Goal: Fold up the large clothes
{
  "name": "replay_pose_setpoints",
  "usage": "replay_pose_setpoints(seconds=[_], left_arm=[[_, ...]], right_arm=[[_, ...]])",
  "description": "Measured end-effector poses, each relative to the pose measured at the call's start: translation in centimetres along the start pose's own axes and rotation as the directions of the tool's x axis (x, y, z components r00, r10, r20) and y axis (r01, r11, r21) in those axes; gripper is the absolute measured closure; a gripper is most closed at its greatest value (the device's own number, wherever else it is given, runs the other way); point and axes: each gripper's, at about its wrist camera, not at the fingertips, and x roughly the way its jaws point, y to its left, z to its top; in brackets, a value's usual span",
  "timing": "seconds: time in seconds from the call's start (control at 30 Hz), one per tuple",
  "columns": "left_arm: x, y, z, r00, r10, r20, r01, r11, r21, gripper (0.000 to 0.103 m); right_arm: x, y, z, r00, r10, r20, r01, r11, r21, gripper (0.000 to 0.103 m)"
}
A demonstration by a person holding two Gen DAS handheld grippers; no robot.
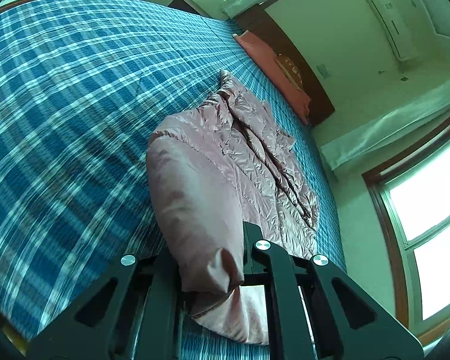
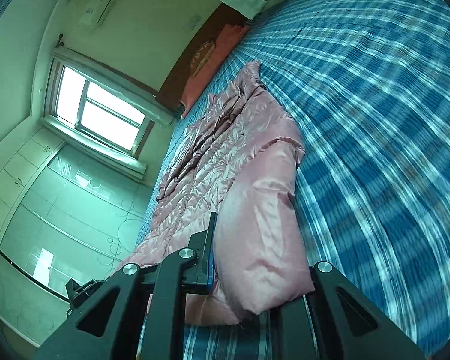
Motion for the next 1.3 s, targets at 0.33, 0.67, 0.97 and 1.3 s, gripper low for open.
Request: replay_pose_setpoints(seconds=[0.33, 0.67, 0.97, 1.3], left_arm=[[-1.9, 0.8, -1.0, 1.000, -0.016, -0.018, 0.016, 1.000, -0.019, 0.094], [0.7, -5.2, 5.8, 0.990, -0.136, 0.037, 0.134, 0.989, 0.058, 0.094], [10.5, -10.3, 15.3, 0.992, -0.120, 0.040, 0.115, 0.988, 0.100, 0.094], [24.3, -13.3, 23.9, 0.998, 0.045, 0.033, -0.050, 0.984, 0.169, 0.094]], right_arm=[[-0.8, 0.4, -0.4, 1.000, 0.029, 0.004, -0.029, 0.999, 0.037, 0.091], [4.3, 6.9, 8.8, 0.986, 0.155, 0.062, -0.150, 0.986, -0.077, 0.091], [15.3, 10.3, 19.6, 0.987, 0.149, 0.063, -0.144, 0.987, -0.072, 0.091], [27.4, 9.1, 29.8, 0.999, 0.008, 0.043, -0.005, 0.998, -0.068, 0.091]])
